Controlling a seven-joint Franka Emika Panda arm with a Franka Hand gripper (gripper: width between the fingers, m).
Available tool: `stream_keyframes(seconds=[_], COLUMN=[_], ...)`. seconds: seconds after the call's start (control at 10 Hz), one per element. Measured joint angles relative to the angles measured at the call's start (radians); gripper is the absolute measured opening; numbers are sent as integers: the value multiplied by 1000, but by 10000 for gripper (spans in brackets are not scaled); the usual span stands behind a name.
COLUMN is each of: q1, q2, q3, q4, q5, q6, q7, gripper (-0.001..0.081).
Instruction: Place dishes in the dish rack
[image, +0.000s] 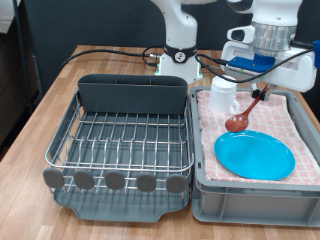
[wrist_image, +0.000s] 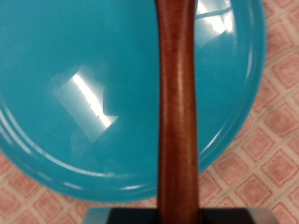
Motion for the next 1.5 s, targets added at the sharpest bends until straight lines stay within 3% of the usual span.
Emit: stream_keyframes(seconds=[0.6, 0.9, 1.2, 1.5], q1=[-41, -84, -96, -97], q2=[-161, -252, -355, -352], q3=[-65, -77, -111, -114], q4=[-150, -233, -320, -325], q5=[-3, -8, -2, -1], q6=[-64, -86, -103, -103], q7=[247, 402, 423, 465], gripper=[94, 94, 94, 94])
